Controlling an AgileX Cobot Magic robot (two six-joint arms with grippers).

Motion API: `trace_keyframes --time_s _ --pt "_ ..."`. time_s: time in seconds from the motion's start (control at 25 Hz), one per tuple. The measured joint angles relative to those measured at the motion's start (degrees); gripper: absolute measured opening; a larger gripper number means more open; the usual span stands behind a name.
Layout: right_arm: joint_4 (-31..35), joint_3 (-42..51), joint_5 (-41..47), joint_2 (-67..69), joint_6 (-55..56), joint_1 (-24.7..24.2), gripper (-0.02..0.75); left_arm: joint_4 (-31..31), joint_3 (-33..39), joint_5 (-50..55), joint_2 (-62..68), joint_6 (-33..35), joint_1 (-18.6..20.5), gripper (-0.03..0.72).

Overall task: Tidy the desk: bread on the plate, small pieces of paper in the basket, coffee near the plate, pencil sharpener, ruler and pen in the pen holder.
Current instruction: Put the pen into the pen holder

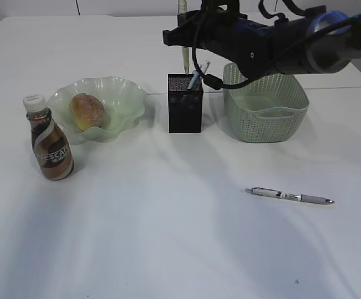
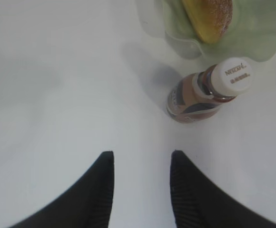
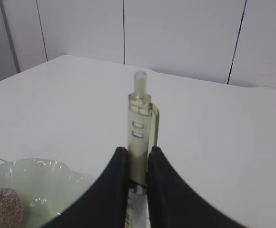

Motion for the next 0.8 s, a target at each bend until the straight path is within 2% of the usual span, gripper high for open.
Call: trace_keyframes --time_s 0.8 --pt "0.1 0.8 -5.7 0.9 0.3 0.1 0.102 0.0 0.0 0.0 0.0 0.0 0.0 0.275"
